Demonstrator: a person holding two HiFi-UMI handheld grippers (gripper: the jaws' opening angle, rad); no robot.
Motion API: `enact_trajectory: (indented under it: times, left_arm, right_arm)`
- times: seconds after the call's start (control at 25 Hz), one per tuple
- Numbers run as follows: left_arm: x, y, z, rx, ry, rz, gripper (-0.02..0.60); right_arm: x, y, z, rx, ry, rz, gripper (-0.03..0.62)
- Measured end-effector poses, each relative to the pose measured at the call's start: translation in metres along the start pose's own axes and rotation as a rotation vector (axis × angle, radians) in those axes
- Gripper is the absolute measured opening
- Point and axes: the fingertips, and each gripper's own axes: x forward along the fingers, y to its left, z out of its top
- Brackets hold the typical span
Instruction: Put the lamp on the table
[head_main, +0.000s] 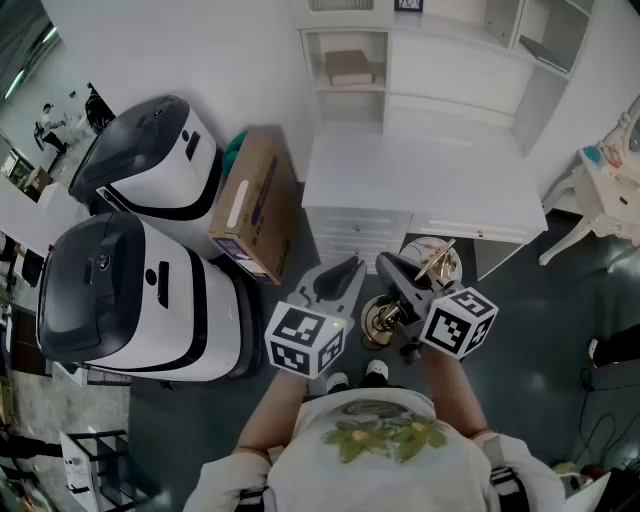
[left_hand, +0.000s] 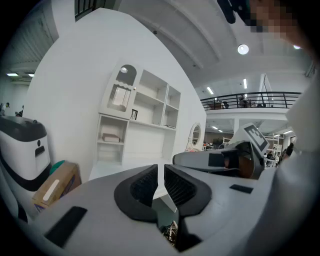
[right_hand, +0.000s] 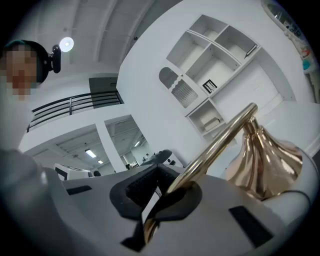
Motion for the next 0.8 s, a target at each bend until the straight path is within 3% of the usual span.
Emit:
enact_trajectory:
  times: [0.56, 0.8]
  left_arm:
    - [0.041, -0.001, 0.002, -0.022, 0.004, 0.079, 0.061]
    - [0.053, 0.003, 0.01, -0.02, -0.013, 0.121, 0.061]
  right_arm:
    - [0.001, -0.031, 0.014, 0.061, 0.063, 0.091, 0.031]
    - [0.008, -0.041, 0.028, 0.037, 0.081, 0.136, 0.032]
